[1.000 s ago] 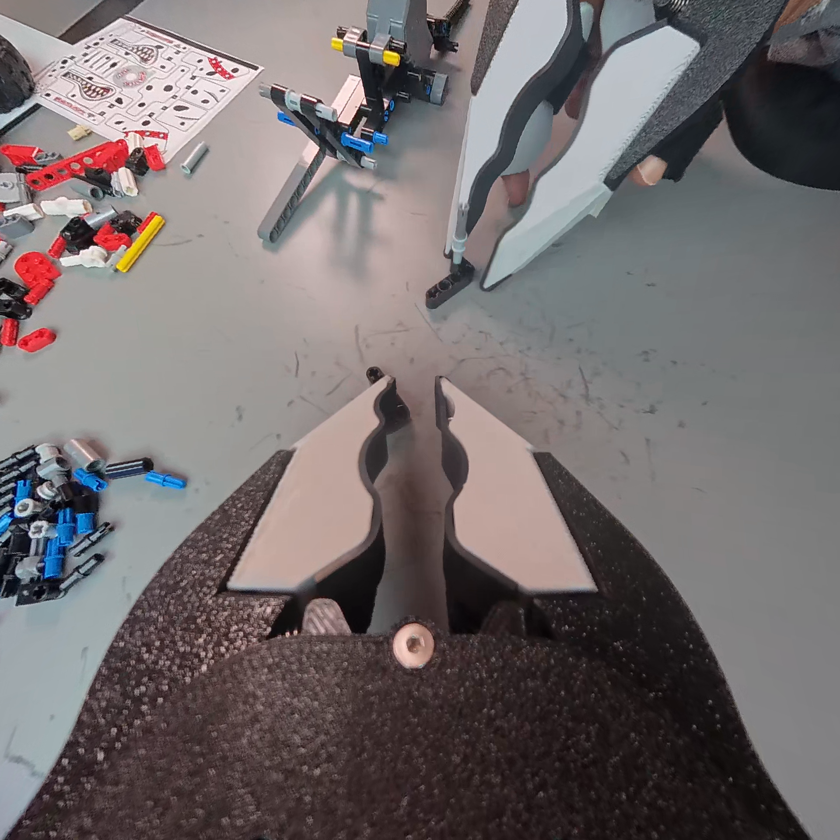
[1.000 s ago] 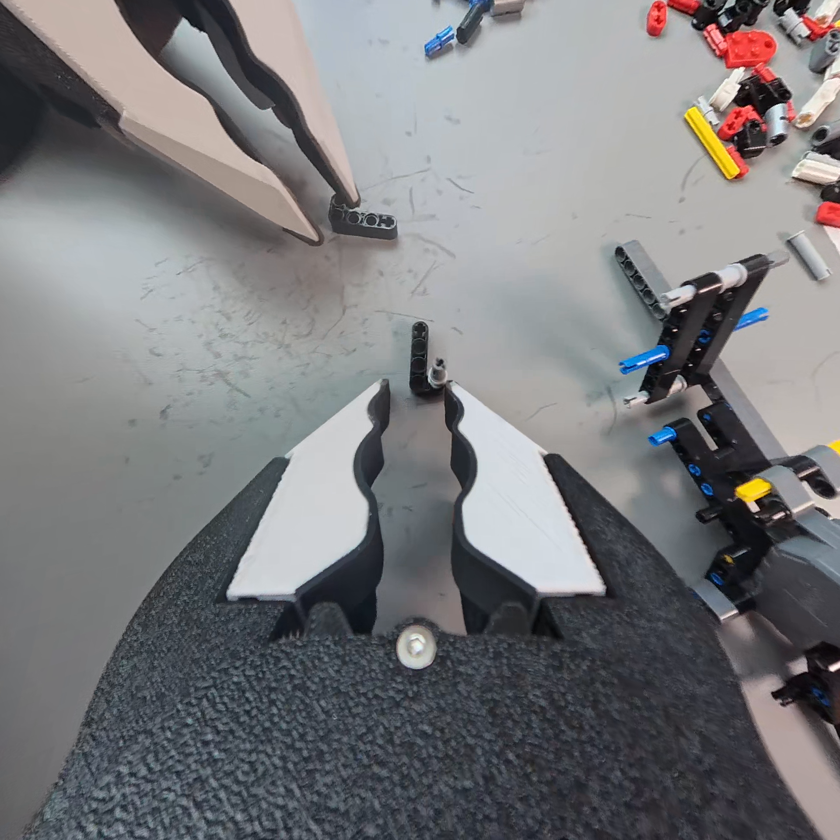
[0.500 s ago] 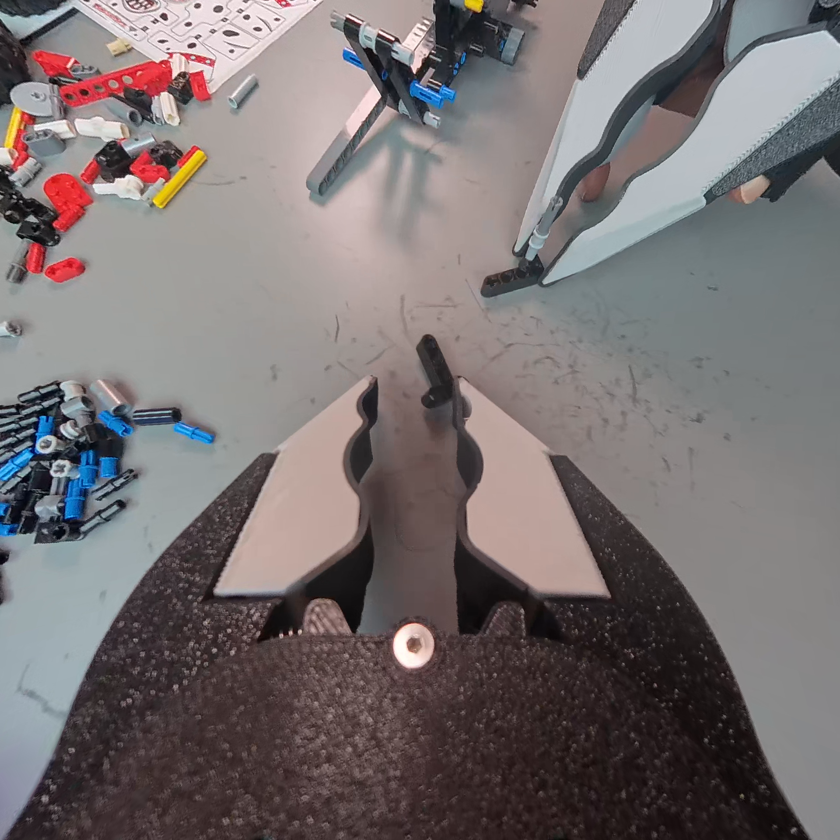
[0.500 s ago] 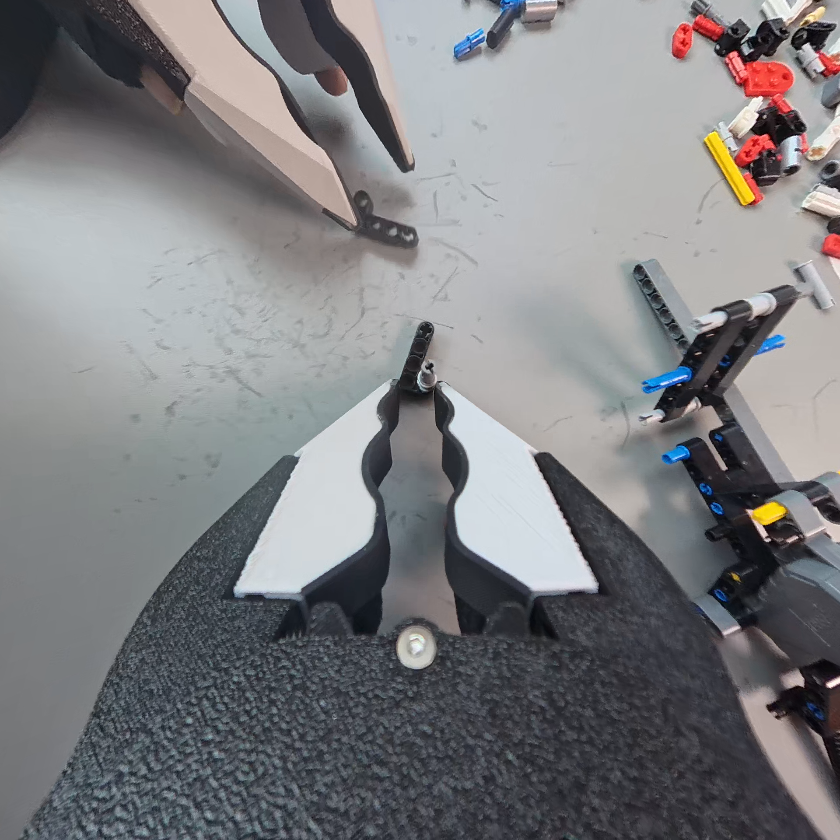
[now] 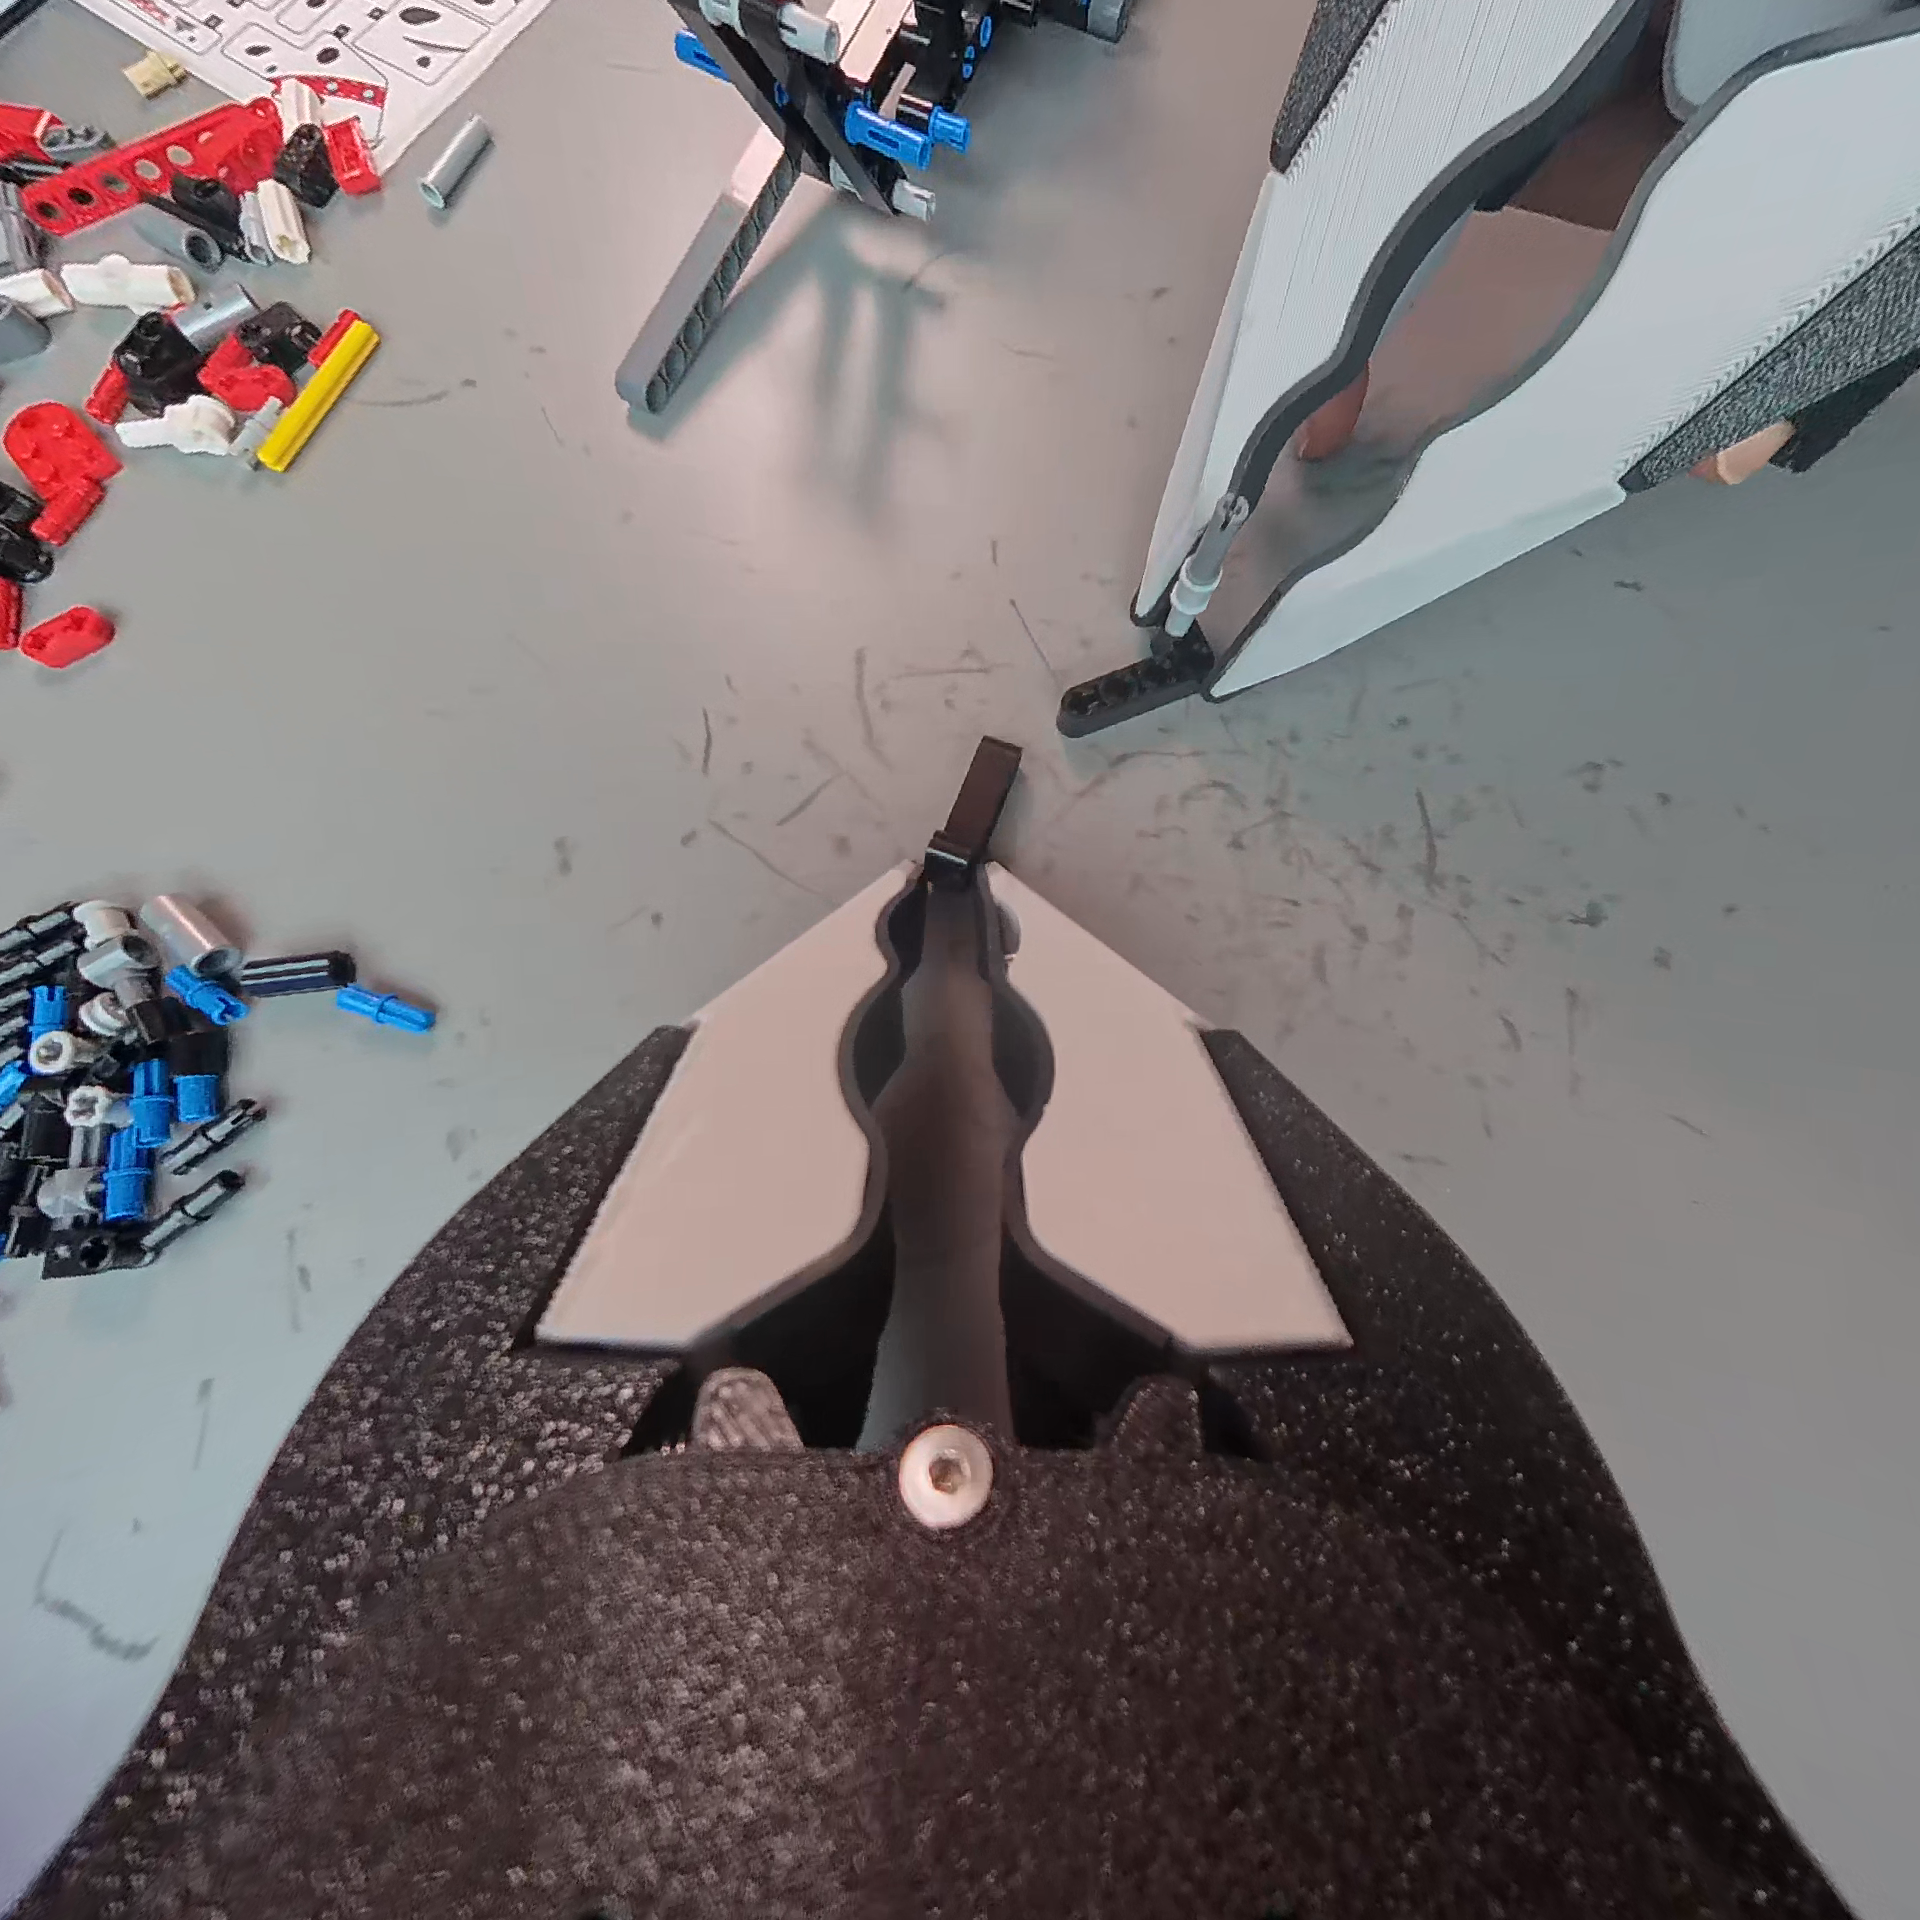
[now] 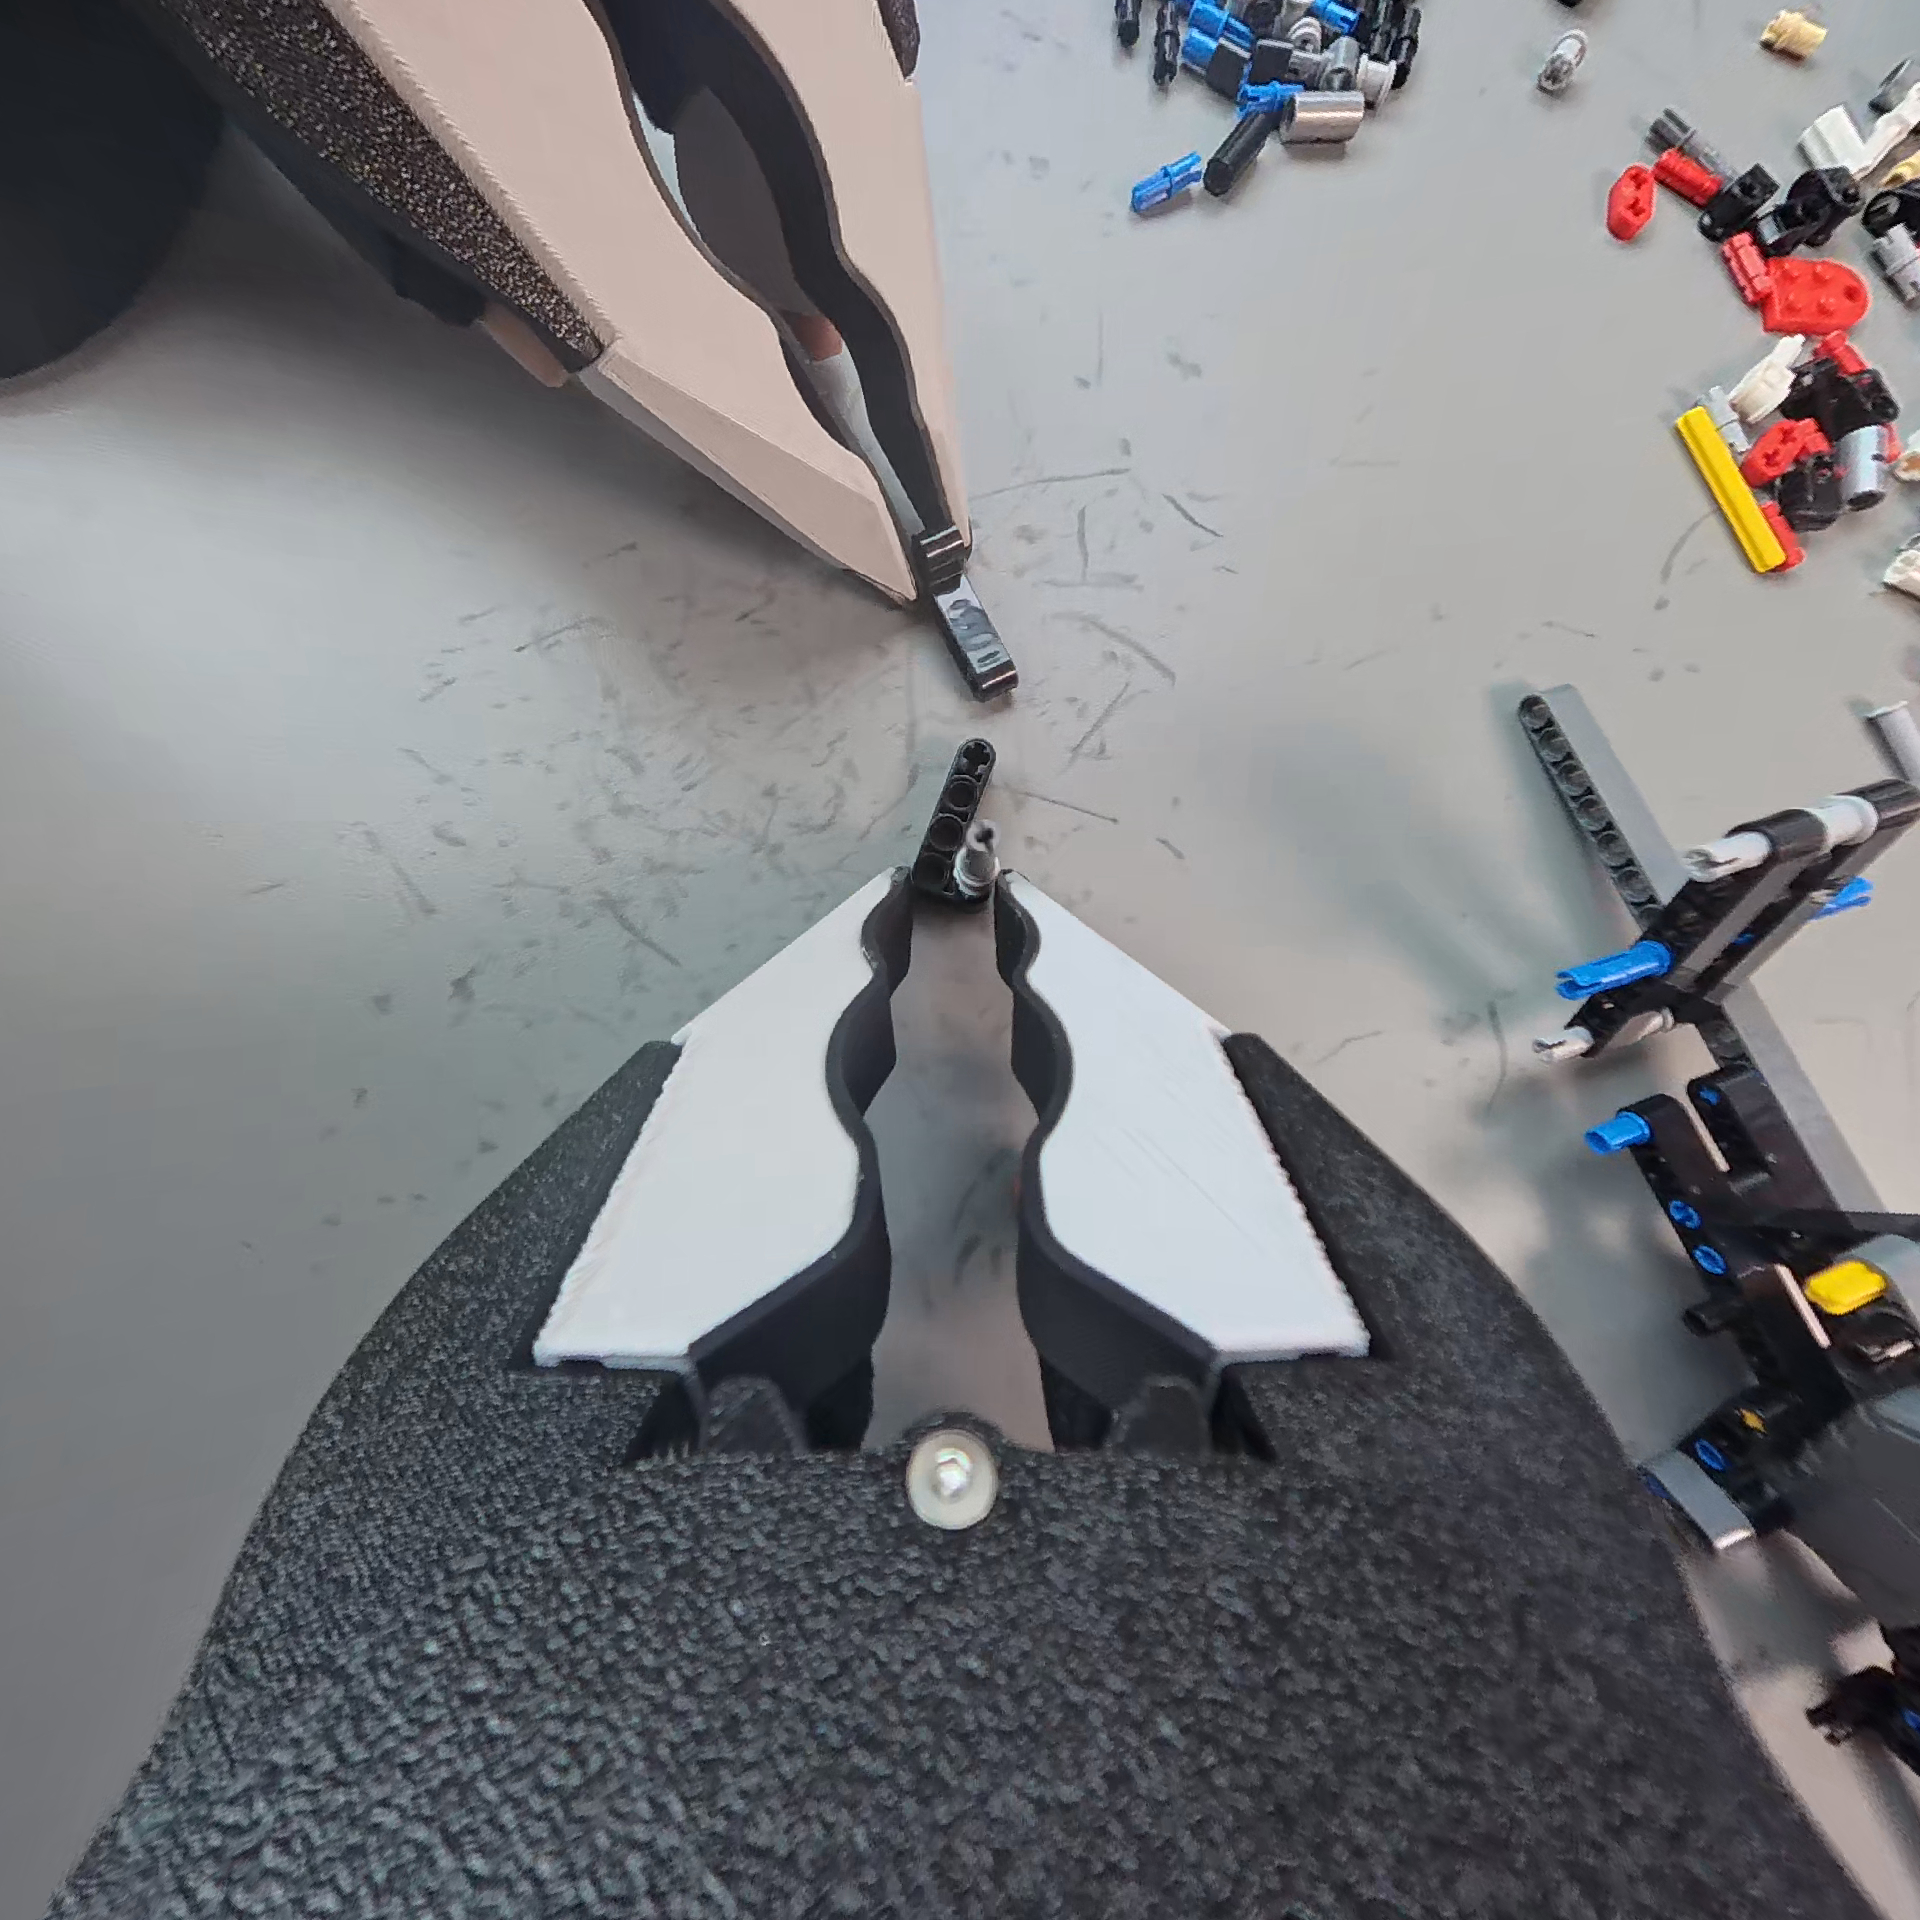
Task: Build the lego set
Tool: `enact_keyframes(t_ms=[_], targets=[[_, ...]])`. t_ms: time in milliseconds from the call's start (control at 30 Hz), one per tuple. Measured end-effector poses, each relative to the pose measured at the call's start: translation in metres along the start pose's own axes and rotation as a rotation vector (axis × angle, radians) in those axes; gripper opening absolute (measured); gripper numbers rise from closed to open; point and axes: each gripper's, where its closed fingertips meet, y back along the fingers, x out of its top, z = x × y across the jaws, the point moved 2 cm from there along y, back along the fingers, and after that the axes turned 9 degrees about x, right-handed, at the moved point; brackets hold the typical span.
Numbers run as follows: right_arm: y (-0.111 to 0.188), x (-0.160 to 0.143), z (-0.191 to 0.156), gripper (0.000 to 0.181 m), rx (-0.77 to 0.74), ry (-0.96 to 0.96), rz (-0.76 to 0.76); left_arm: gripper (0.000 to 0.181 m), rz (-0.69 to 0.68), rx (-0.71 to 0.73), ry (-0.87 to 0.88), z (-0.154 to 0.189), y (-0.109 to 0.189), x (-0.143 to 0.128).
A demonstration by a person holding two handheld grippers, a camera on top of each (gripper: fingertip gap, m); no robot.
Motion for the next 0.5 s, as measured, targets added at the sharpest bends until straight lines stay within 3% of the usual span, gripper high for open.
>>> enact_keyframes(t_ms=[133, 267, 400, 500], targets=[[0.002, 0.002, -0.002, 0.029, 0.034, 0.034, 0.028, 0.011, 0.027, 0.016, 0.012, -0.006, 0.004, 0.003], [0.021, 0.017, 0.001, 0.044, 0.043, 0.107, 0.157, 0.011, 0.177, 0.0, 0.032, -0.011, 0.021, 0.024], [0.05, 0.042, 0.005, 0.04, 0.044, 0.105, 0.366, 0.011, 0.307, 0.03, -0.08, -0.004, 0.034, 0.041], [0.058, 0.047, 0.004, 0.031, 0.08, 0.102, 0.442, 0.011, 0.364, -0.003, -0.124, 0.011, 0.037, 0.048]])
